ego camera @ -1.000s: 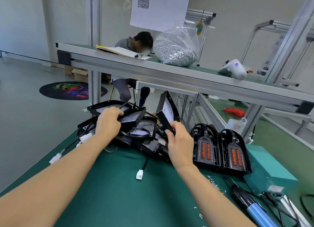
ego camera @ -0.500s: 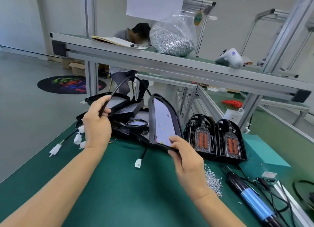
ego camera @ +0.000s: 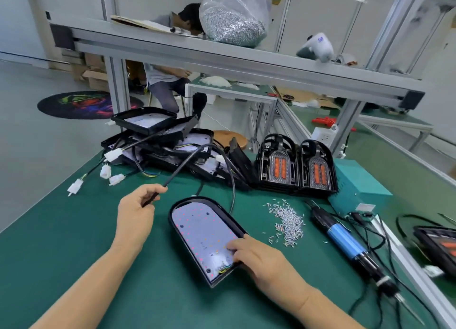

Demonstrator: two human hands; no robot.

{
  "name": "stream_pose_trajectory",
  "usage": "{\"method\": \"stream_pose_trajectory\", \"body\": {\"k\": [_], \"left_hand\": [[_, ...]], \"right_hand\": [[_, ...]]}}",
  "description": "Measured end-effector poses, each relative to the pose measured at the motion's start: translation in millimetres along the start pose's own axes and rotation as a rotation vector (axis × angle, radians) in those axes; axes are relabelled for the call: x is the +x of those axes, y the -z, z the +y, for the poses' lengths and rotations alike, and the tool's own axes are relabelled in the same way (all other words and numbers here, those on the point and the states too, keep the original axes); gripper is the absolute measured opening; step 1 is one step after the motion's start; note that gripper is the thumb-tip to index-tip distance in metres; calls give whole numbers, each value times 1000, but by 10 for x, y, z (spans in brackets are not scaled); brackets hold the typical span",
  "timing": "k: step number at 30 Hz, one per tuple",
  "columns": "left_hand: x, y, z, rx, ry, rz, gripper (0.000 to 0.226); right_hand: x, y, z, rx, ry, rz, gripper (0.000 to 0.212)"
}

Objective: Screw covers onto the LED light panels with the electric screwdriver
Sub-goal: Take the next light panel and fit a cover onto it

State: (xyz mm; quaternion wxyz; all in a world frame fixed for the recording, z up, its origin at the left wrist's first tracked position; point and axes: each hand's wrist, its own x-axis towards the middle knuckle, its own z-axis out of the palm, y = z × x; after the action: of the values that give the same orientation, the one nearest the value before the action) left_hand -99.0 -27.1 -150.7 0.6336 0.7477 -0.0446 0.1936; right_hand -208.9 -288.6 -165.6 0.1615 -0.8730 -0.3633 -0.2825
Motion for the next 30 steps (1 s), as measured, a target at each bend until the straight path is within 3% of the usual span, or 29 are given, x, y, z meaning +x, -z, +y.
{"method": "stream_pose_trajectory", "body": {"k": [6,9,12,14,15,18,20,23,26,30], "left_hand": [[114,233,-55,394,101,116,59],[152,386,-80,646,198,29,52],[62,398,-25,836,32,36,40],[-72,282,52,752,-101,48,28],[-152,191,100,670,-86,-2,23],[-297,-105,187,469,187,-237,17],[-298,-215,207,521,269,-313,17],[-233,-268,195,667,260,-337,13],[-242,-325,160,699,250,-302,28],[-286,-437,143,684,225,-165,25]], "right_hand": [[24,170,81,13,43,-118,26],[54,224,100,14,52,-149,31],[64,240,101,3,49,-163,36],[64,252,111,-1,28,-149,38],[62,258,117,-12,20,-142,38],[66,279,133,-61,19,-132,37],[70,305,141,-66,13,-150,36],[90,384,159,11,-26,-219,42],[183,465,228,117,-217,-130,52],[494,506,620,26,-750,143,50]]}}
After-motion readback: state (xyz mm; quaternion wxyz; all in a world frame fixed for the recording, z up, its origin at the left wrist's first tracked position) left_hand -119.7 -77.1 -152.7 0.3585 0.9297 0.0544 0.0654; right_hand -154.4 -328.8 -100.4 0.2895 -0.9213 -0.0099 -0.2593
